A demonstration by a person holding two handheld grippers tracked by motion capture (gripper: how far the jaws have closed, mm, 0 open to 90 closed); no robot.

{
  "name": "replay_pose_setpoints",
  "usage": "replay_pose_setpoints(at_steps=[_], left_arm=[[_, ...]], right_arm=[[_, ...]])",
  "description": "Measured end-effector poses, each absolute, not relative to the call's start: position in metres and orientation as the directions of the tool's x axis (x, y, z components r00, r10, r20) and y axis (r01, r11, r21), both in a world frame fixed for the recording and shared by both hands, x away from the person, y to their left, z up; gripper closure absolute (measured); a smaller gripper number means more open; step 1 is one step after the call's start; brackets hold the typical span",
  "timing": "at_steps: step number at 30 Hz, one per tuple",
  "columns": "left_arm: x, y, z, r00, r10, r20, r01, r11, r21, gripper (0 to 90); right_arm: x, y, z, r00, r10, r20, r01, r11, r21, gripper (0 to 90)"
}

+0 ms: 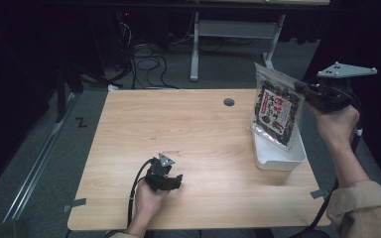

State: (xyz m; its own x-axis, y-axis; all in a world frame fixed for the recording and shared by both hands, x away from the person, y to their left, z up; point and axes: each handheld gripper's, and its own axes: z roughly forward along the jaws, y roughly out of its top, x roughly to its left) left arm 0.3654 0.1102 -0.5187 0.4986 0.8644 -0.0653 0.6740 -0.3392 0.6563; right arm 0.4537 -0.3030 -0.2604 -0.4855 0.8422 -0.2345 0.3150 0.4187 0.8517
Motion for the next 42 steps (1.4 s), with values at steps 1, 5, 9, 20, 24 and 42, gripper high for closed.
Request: replay_pose_setpoints(at_steps=[1, 5, 9, 20, 24, 42], left_arm=[[0.365, 0.11, -0.519, 0.498, 0.865, -0.065, 0.674, -0.339, 0.657, 34.2], [0.365, 0.11, -0.518, 0.498, 0.865, -0.064, 0.672, -0.339, 0.658, 34.2], [0.365, 0.11, -0.519, 0.499, 0.864, -0.064, 0.675, -0.341, 0.654, 34.3], [0.365, 0.108, -0.519, 0.502, 0.863, -0.06, 0.673, -0.345, 0.654, 34.3], [0.364, 0.108, -0.519, 0.502, 0.863, -0.06, 0.672, -0.345, 0.655, 34.3], [0.364, 0.108, -0.52, 0.505, 0.861, -0.057, 0.672, -0.351, 0.651, 34.3]], right_arm=[[0.453, -0.305, -0.261, -0.48, 0.846, -0.231, 0.317, 0.412, 0.854, 89.9], [0.45, -0.31, -0.263, -0.467, 0.849, -0.248, 0.314, 0.421, 0.851, 89.9], [0.451, -0.316, -0.264, -0.461, 0.855, -0.238, 0.315, 0.409, 0.857, 89.9], [0.446, -0.328, -0.259, -0.448, 0.864, -0.229, 0.309, 0.39, 0.868, 89.9], [0.445, -0.331, -0.26, -0.441, 0.868, -0.227, 0.311, 0.385, 0.869, 89.9], [0.452, -0.333, -0.268, -0.401, 0.882, -0.248, 0.335, 0.393, 0.856, 89.9]])
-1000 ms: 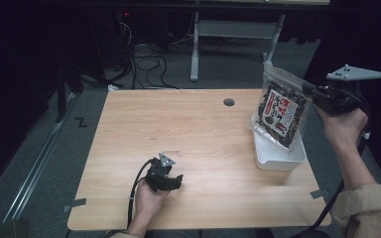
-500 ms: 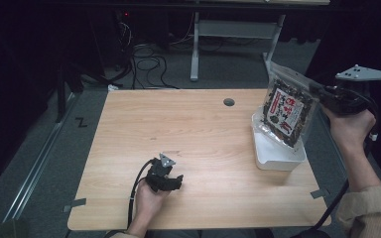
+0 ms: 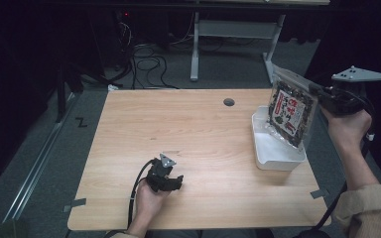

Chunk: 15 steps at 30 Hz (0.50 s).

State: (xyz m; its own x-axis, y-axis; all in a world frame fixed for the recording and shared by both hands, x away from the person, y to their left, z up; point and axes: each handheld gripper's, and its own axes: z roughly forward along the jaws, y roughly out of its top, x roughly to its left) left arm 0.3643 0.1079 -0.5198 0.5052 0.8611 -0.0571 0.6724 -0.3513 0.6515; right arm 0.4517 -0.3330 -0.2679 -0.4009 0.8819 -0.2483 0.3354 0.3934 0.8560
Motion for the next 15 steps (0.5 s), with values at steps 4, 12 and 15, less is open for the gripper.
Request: replay_pose_setpoints(at_steps=[4, 12, 15], left_arm=[[0.365, 0.108, -0.52, 0.505, 0.861, -0.058, 0.674, -0.351, 0.65, 34.3], [0.364, 0.107, -0.52, 0.506, 0.861, -0.056, 0.673, -0.353, 0.65, 34.3], [0.364, 0.107, -0.521, 0.507, 0.86, -0.057, 0.674, -0.354, 0.649, 34.3]], right_arm=[[0.455, -0.329, -0.275, -0.402, 0.884, -0.238, 0.349, 0.389, 0.853, 89.8], [0.459, -0.328, -0.293, -0.412, 0.883, -0.226, 0.364, 0.387, 0.847, 89.7], [0.459, -0.33, -0.299, -0.416, 0.884, -0.216, 0.37, 0.381, 0.848, 89.6]])
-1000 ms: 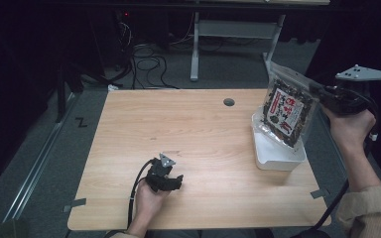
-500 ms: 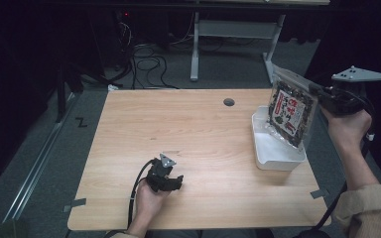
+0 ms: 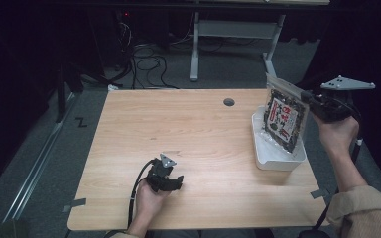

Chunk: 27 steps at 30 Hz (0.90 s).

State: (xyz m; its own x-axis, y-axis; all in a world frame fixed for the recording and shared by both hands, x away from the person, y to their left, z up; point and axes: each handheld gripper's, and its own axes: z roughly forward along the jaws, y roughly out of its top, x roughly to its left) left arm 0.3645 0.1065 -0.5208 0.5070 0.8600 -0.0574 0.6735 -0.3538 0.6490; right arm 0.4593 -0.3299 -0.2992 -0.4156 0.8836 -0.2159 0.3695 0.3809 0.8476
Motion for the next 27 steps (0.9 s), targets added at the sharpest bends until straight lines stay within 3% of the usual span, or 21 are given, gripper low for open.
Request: replay_pose_setpoints(at_steps=[8, 14, 27], left_arm=[[0.364, 0.106, -0.521, 0.508, 0.86, -0.055, 0.673, -0.356, 0.648, 34.2], [0.364, 0.106, -0.521, 0.509, 0.859, -0.052, 0.673, -0.359, 0.647, 34.2], [0.364, 0.104, -0.523, 0.515, 0.856, -0.049, 0.676, -0.37, 0.638, 34.2]], right_arm=[[0.452, -0.344, -0.316, -0.448, 0.869, -0.211, 0.372, 0.396, 0.84, 89.0], [0.445, -0.363, -0.325, -0.438, 0.885, -0.16, 0.392, 0.348, 0.852, 88.2], [0.441, -0.385, -0.338, -0.403, 0.902, -0.153, 0.415, 0.329, 0.848, 86.0]])
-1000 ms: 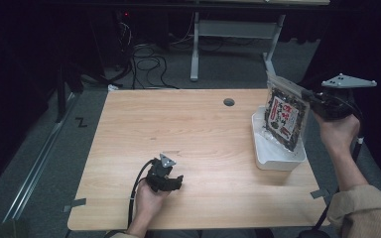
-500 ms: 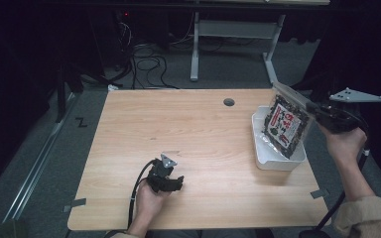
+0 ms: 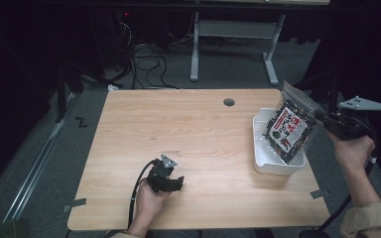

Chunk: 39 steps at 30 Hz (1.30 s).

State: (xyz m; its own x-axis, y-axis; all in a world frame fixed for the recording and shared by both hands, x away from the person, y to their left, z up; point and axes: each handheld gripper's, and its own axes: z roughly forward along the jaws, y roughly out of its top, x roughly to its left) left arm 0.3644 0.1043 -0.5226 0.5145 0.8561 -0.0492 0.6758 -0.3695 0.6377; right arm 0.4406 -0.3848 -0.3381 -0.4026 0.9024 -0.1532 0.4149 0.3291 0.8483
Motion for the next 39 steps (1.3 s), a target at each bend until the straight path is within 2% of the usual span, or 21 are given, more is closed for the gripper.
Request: replay_pose_setpoints(at_steps=[5, 12, 24, 30, 34, 39], left_arm=[[0.364, 0.104, -0.522, 0.512, 0.858, -0.049, 0.674, -0.366, 0.641, 34.2], [0.364, 0.103, -0.523, 0.514, 0.856, -0.05, 0.677, -0.369, 0.637, 34.2], [0.364, 0.104, -0.524, 0.515, 0.856, -0.051, 0.678, -0.37, 0.635, 34.1], [0.364, 0.103, -0.524, 0.516, 0.855, -0.051, 0.679, -0.372, 0.633, 34.2], [0.364, 0.104, -0.523, 0.514, 0.856, -0.052, 0.677, -0.368, 0.638, 34.1], [0.364, 0.103, -0.524, 0.515, 0.856, -0.052, 0.679, -0.37, 0.634, 34.1]], right_arm=[[0.442, -0.385, -0.34, -0.397, 0.902, -0.168, 0.419, 0.341, 0.842, 83.7], [0.448, -0.388, -0.341, -0.354, 0.912, -0.207, 0.447, 0.359, 0.819, 87.9], [0.462, -0.388, -0.34, -0.298, 0.92, -0.253, 0.492, 0.375, 0.786, 87.0], [0.462, -0.39, -0.342, -0.292, 0.926, -0.239, 0.494, 0.36, 0.792, 75.9], [0.461, -0.392, -0.34, -0.305, 0.93, -0.207, 0.489, 0.339, 0.804, 62.3], [0.458, -0.394, -0.339, -0.301, 0.933, -0.196, 0.502, 0.33, 0.8, 53.2]])
